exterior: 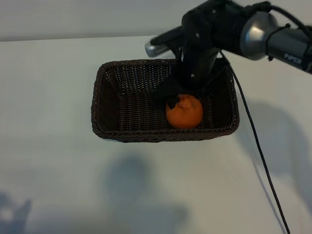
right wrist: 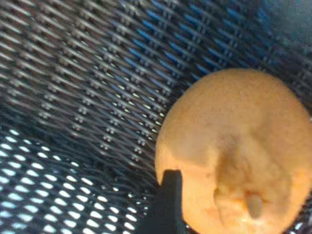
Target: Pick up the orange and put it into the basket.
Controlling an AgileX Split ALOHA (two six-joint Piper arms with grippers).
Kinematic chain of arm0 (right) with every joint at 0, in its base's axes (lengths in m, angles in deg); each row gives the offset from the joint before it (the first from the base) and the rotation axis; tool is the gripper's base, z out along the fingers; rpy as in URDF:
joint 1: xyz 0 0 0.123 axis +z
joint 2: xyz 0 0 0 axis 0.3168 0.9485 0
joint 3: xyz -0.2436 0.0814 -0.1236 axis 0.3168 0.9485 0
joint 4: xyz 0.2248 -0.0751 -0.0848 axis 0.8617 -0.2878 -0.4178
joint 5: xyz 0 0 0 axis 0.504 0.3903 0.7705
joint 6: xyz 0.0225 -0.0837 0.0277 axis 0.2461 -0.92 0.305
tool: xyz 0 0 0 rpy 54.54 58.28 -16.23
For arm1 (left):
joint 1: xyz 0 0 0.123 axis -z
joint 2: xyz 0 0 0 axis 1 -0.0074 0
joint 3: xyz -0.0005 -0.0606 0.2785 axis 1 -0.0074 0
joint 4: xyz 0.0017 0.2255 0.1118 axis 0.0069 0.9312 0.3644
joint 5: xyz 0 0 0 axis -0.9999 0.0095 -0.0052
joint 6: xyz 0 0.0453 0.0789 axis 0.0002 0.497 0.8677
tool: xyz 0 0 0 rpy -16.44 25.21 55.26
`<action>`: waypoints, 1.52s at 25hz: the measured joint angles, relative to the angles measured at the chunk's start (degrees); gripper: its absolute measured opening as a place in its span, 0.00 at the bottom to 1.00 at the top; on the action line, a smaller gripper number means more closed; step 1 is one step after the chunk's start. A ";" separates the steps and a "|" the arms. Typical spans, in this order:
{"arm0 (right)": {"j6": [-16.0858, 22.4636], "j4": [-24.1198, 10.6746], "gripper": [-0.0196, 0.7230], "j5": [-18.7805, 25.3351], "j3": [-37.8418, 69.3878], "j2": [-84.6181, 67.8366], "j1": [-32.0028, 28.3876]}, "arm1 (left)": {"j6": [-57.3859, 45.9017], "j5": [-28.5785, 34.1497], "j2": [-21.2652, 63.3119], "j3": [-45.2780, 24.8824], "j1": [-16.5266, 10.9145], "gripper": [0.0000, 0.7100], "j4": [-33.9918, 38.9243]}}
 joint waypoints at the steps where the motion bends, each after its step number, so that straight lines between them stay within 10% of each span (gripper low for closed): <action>1: 0.06 0.00 0.95 0.52 -0.71 -0.79 0.00 | 0.00 0.00 0.00 0.00 0.00 0.78 0.00; 17: 2.77 -7.41 0.91 7.59 -8.13 -6.00 -2.28 | 0.00 0.00 0.00 0.00 0.00 0.78 0.00; 30: -0.57 -8.18 0.88 9.94 -8.13 -6.00 -24.81 | 0.00 0.00 0.00 0.00 0.00 0.78 0.00; 38: -4.55 -2.45 0.86 10.63 -8.13 -6.00 -36.99 | -0.05 0.00 0.00 0.00 0.00 0.78 0.00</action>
